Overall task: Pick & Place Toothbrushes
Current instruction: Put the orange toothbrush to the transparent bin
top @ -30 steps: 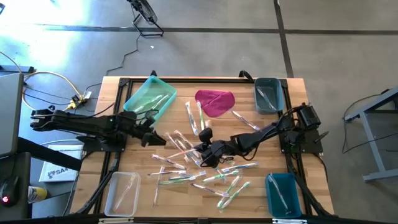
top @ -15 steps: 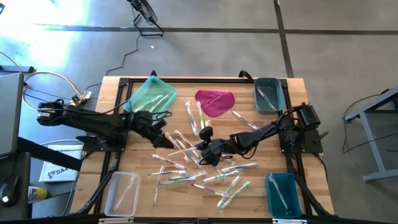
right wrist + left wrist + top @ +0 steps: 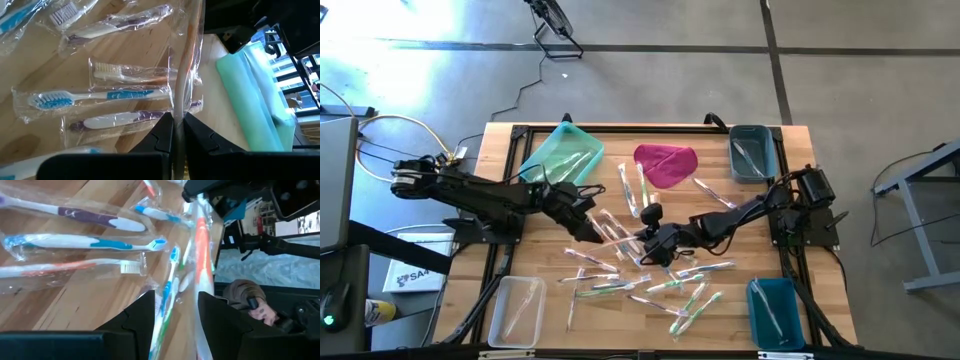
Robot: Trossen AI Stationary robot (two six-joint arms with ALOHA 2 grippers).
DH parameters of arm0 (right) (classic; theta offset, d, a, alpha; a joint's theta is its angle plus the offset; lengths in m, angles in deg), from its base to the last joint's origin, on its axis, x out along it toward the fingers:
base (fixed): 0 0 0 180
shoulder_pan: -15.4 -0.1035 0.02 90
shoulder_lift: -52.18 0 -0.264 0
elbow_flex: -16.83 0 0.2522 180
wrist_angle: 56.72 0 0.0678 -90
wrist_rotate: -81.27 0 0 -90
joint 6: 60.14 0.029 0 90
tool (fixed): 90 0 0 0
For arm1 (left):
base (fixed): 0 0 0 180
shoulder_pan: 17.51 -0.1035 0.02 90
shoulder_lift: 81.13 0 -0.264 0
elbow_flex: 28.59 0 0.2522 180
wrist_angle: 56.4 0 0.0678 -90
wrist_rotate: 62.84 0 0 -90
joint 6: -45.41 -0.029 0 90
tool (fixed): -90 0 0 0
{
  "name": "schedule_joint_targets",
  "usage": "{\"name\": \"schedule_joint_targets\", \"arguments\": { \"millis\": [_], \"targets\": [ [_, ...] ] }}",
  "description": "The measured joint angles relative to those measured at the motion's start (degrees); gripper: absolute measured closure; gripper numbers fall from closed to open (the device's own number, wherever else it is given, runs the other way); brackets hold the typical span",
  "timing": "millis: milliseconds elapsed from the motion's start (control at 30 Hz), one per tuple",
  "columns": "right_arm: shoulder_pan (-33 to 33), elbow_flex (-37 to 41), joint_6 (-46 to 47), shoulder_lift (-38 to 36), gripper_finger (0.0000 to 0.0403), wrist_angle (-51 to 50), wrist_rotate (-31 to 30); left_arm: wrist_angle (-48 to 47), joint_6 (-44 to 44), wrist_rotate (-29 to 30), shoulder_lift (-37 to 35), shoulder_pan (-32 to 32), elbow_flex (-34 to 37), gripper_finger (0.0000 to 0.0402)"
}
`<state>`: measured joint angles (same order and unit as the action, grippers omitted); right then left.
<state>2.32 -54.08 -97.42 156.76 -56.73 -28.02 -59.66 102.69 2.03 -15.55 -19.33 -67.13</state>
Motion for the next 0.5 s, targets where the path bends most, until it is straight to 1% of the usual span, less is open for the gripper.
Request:
{"name": "schedule_joint_targets", "arguments": {
  "millis": [200, 500],
  "targets": [
    [0.42, 0.00, 0.13, 0.00, 0.0388, -0.42, 0.21, 3.27, -0.01, 0.01, 0.00, -0.01, 0.00, 0.0254],
    [0.48, 0.00, 0.17, 0.00, 0.0388, -0.39, -0.19, 3.05, 0.01, 0.11, -0.02, 0.73, 0.00, 0.0254]
  ]
}}
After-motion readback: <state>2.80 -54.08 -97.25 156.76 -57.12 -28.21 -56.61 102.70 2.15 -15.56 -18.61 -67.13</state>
